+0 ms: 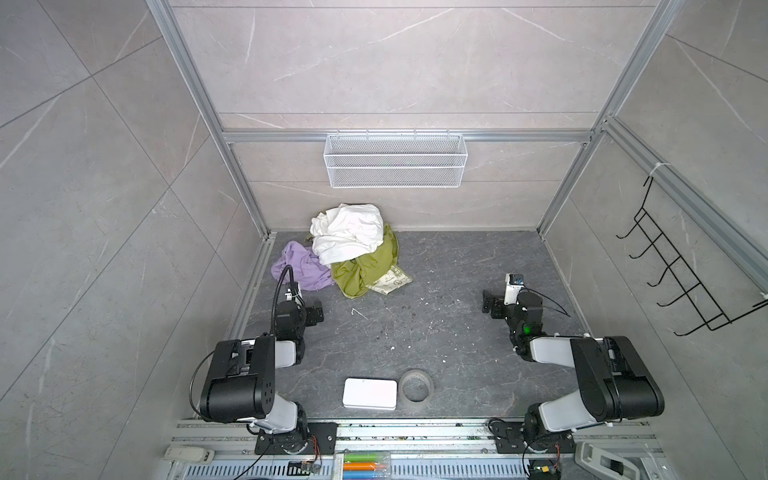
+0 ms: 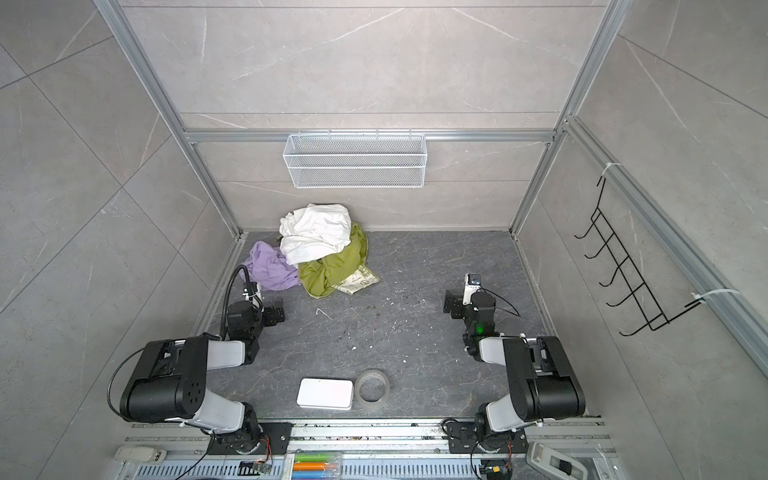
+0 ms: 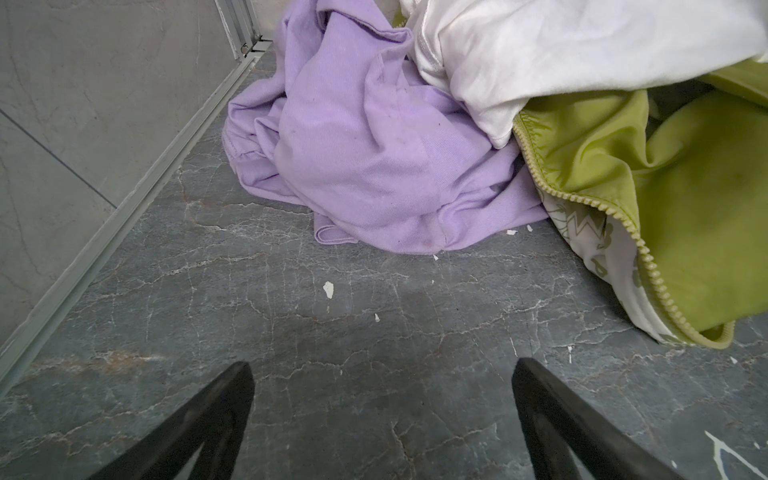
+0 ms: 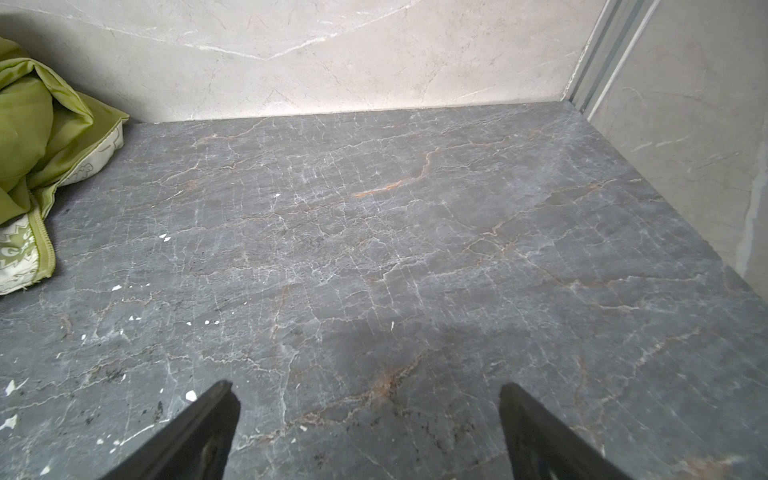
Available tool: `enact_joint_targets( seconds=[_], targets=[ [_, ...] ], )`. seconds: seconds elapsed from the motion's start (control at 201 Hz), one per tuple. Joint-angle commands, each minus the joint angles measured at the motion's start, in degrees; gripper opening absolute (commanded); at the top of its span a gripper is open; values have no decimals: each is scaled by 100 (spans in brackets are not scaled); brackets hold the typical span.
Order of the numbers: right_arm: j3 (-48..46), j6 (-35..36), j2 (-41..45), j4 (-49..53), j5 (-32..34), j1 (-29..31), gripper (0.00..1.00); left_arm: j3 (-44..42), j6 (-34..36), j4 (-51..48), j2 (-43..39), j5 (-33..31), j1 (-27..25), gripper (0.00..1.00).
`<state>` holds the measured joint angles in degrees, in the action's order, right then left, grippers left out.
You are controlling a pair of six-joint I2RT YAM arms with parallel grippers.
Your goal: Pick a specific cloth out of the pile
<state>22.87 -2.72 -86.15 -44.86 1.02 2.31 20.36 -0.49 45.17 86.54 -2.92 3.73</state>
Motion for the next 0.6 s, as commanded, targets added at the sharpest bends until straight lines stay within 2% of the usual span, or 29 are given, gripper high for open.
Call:
enact_joint_targets(
  seconds=[0.0, 0.518, 0.598],
  targets=[
    [-37, 84, 54, -146, -23, -20, 99, 81, -58, 246, -59, -22, -29, 100],
    [-61, 75, 73, -181, 107, -22, 100, 82, -61, 239, -59, -16, -30, 100],
    [84, -52, 313, 291, 725, 71, 100, 82, -60, 243, -59, -16, -29, 100]
  ],
)
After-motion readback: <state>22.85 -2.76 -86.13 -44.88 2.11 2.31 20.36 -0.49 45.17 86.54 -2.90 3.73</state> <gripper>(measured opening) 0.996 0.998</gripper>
